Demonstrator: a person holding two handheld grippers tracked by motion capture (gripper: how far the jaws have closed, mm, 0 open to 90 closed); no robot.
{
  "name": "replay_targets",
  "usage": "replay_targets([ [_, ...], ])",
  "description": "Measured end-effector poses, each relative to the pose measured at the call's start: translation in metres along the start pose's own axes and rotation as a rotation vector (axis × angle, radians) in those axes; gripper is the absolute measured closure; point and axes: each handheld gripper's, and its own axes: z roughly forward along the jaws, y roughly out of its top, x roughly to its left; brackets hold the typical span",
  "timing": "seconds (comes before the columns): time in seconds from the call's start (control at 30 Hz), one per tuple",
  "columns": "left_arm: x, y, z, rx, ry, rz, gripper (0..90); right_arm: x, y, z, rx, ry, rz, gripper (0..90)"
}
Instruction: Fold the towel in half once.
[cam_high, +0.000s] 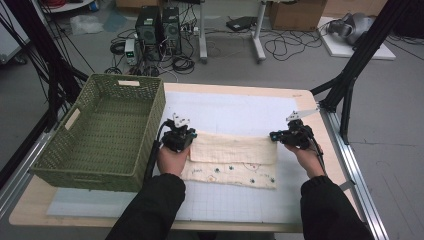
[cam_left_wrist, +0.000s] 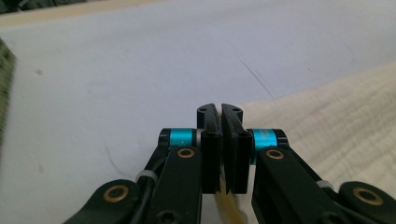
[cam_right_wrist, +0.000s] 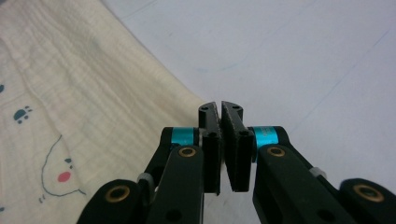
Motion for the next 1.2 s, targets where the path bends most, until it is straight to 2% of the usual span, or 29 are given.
replay_targets([
  [0.03,0.002,0.001,0.003,0.004,0.005,-0.008,85.0,-0.002,0.003,0.002,-0.004,-0.001,0.003,85.6],
  [0.1,0.005,0.001,0.004,0.019,0.029,-0.020,74.0,-0.003,0.003,0.010,-0.007,-0.008,0.017,71.0],
  [0.13,0.005,0.001,0.003,0.027,0.030,-0.013,71.1,-0.002,0.002,0.012,0.001,-0.018,0.022,65.3],
  [0.23,0.006,-0.001,-0.007,0.018,0.027,-0.010,61.9,0.004,-0.002,0.008,0.001,-0.020,0.008,62.9],
  [0.27,0.005,-0.002,-0.011,0.010,0.013,-0.017,62.0,0.007,-0.005,0.003,-0.012,-0.024,0.003,62.6],
  [0.33,0.003,-0.005,-0.019,0.010,-0.027,0.009,61.7,0.011,-0.013,-0.007,-0.038,0.005,0.010,63.2],
  [0.4,-0.002,-0.011,-0.025,0.003,-0.057,0.031,65.8,0.017,-0.020,-0.011,-0.008,0.050,0.002,63.4],
  [0.47,-0.006,-0.017,-0.028,0.025,-0.091,0.042,67.1,0.027,-0.028,-0.013,-0.030,0.031,-0.045,64.2],
  [0.53,-0.010,-0.023,-0.029,0.041,-0.119,0.064,67.9,0.033,-0.034,-0.010,-0.010,0.049,-0.047,63.6],
  [0.63,-0.013,-0.031,-0.028,0.083,-0.152,0.075,65.7,0.037,-0.039,-0.003,0.014,0.061,-0.054,63.1],
  [0.7,-0.014,-0.034,-0.026,0.123,-0.145,0.111,66.8,0.038,-0.039,0.004,0.039,0.065,-0.064,64.8],
  [0.77,-0.015,-0.037,-0.022,0.157,-0.164,0.116,75.0,0.039,-0.039,0.010,0.067,0.064,-0.078,70.8],
  [0.8,-0.015,-0.038,-0.020,0.170,-0.167,0.128,80.4,0.040,-0.039,0.011,0.064,0.064,-0.074,76.5],
  [0.87,-0.016,-0.039,-0.018,0.163,-0.169,0.130,88.2,0.039,-0.039,0.012,0.065,0.089,-0.073,87.4],
  [0.97,-0.015,-0.038,-0.020,0.158,-0.160,0.119,89.6,0.040,-0.037,0.011,0.070,0.090,-0.089,88.7],
  [1.13,-0.010,-0.030,-0.034,0.074,-0.133,0.078,89.8,0.044,-0.034,-0.003,0.028,0.086,-0.094,88.7],
  [1.2,-0.011,-0.028,-0.041,0.050,-0.126,0.072,89.8,0.047,-0.032,-0.010,0.008,0.102,-0.098,88.7],
])
